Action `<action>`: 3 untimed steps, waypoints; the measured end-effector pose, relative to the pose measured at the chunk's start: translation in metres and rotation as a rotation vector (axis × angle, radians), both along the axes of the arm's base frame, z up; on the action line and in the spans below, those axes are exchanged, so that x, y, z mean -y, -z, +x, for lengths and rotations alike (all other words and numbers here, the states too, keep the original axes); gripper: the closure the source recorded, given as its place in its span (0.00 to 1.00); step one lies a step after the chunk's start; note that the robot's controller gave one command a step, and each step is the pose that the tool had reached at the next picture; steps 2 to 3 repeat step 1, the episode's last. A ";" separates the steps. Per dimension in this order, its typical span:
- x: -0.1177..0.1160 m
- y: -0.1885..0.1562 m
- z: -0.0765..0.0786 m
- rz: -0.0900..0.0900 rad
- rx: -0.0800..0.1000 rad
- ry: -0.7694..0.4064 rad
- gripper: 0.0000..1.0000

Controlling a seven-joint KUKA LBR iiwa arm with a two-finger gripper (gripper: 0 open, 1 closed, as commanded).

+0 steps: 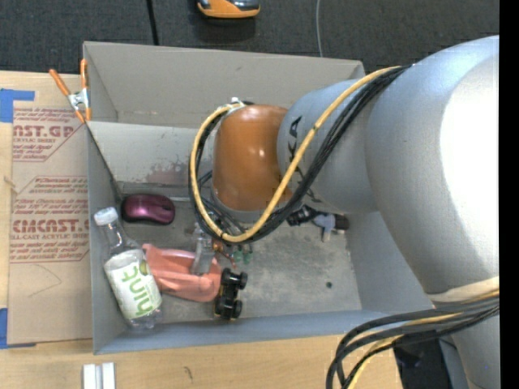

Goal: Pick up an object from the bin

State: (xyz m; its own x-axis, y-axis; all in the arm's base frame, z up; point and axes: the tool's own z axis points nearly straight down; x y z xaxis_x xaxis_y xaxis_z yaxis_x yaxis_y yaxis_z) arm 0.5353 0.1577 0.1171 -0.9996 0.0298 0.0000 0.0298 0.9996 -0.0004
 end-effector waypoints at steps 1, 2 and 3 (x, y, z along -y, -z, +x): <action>0.023 -0.044 0.007 0.001 -0.002 -0.109 1.00; 0.023 -0.044 0.007 0.001 -0.002 -0.109 1.00; 0.023 -0.044 0.007 0.001 -0.002 -0.109 1.00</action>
Offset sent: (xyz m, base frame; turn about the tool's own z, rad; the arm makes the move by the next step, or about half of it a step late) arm 0.0019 -0.0149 0.1177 -0.0838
